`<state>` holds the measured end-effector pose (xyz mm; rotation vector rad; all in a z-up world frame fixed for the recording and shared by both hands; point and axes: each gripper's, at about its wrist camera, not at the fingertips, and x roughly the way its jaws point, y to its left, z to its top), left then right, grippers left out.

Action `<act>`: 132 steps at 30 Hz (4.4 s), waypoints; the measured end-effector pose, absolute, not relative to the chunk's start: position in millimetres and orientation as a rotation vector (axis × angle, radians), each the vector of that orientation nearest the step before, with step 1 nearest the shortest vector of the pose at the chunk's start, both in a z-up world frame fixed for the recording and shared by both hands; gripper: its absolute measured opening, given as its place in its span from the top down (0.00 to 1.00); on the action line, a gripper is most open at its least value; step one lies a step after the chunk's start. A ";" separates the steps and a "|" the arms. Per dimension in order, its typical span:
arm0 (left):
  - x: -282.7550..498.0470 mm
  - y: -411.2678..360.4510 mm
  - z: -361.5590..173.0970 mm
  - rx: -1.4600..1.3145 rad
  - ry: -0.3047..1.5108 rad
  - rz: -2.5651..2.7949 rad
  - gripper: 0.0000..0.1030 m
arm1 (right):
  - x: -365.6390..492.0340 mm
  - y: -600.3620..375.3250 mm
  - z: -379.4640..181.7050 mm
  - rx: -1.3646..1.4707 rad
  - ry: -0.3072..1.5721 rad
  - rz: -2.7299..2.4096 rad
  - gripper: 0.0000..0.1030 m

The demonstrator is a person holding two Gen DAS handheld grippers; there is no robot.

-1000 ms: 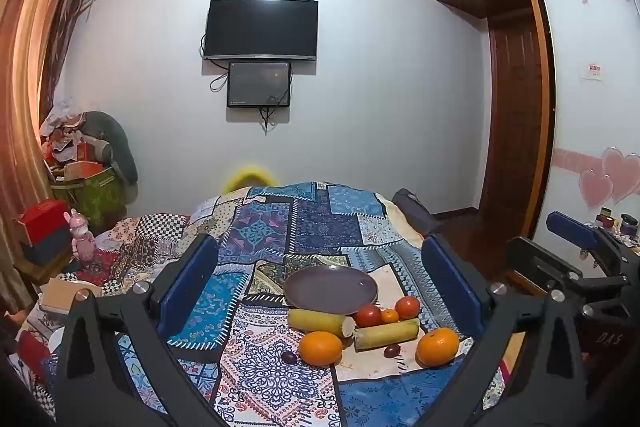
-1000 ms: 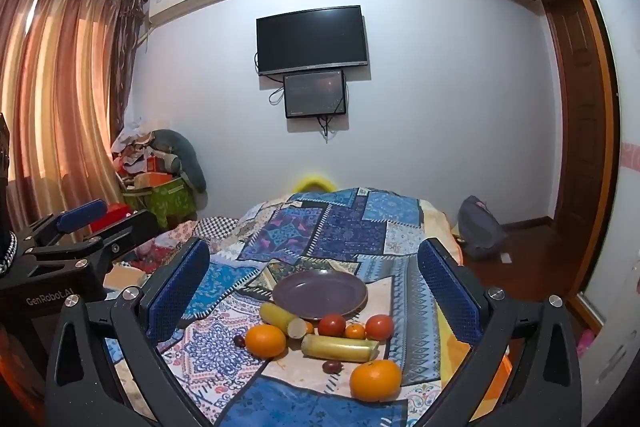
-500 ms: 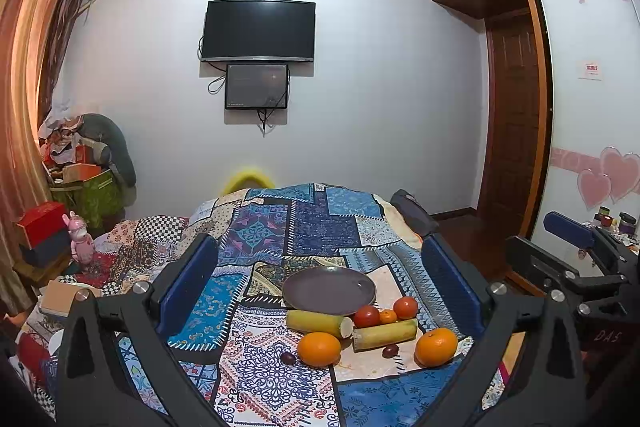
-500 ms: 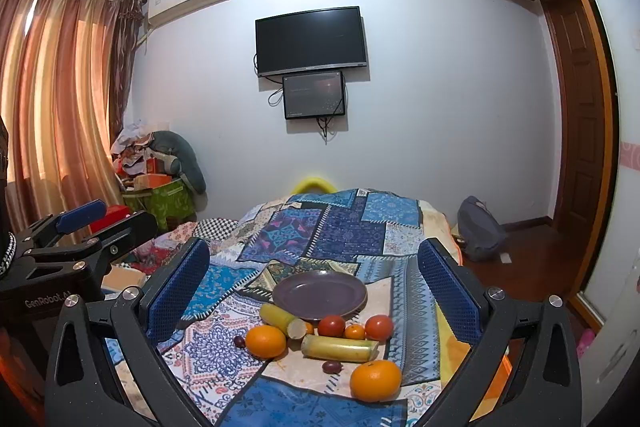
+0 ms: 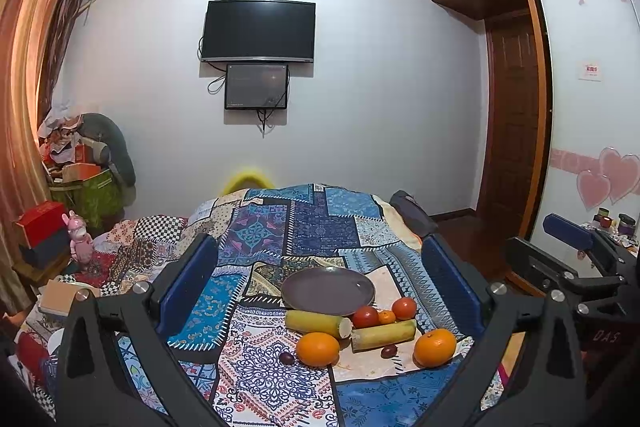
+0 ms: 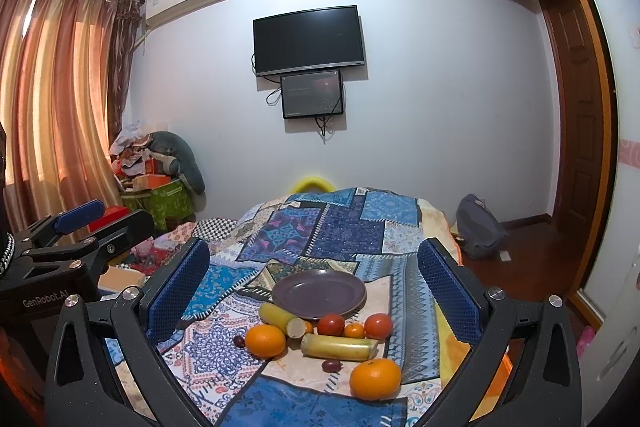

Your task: Organize fruits

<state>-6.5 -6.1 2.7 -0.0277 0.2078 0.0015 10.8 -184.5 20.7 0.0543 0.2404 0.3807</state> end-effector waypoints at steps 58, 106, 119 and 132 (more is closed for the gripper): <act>55.0 21.7 -57.9 -0.056 0.474 -0.046 0.40 | 60.6 -199.0 -32.9 0.043 0.504 0.381 0.36; 214.7 12.6 -210.9 -0.045 1.004 -0.215 0.35 | 134.3 -213.4 -159.7 0.078 0.985 0.370 0.36; 203.5 16.6 -202.5 -0.087 1.002 -0.213 0.37 | 141.7 -219.2 -133.2 0.093 0.913 0.359 0.36; 190.7 24.6 -142.9 -0.110 0.854 -0.204 0.37 | 163.3 -195.1 -88.1 0.057 0.762 0.412 0.36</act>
